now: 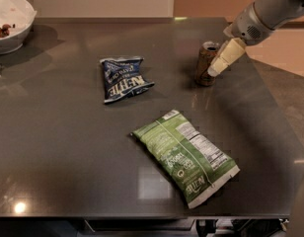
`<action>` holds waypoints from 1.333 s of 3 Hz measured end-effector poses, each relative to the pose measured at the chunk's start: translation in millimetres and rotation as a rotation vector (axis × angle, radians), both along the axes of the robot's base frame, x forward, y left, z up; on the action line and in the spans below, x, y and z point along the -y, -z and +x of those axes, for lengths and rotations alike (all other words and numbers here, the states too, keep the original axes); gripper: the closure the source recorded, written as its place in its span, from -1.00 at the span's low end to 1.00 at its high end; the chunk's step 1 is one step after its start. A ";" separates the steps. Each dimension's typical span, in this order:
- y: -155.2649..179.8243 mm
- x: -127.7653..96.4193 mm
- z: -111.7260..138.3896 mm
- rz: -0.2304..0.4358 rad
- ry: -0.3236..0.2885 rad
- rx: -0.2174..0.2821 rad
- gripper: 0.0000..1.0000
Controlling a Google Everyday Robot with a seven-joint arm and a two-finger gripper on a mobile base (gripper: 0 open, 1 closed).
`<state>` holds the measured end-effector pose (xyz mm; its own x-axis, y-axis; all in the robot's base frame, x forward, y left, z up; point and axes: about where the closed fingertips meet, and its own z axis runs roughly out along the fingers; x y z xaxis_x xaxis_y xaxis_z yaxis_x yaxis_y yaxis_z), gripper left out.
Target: Move orange can near green jalapeno chip bag
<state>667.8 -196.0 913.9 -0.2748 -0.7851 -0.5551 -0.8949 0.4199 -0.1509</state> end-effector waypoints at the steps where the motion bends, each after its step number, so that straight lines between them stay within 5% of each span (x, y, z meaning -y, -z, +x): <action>1: 4.1 -4.2 8.1 0.007 0.003 -0.007 -1.00; 4: 8.5 -10.9 4.4 0.023 -0.012 -0.034 0.27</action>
Offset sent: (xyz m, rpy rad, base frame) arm 0.0137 0.0077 -0.0055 0.0170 0.0197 0.0012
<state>672.3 -185.1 905.3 -0.2841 -0.7756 -0.5637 -0.9046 0.4117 -0.1105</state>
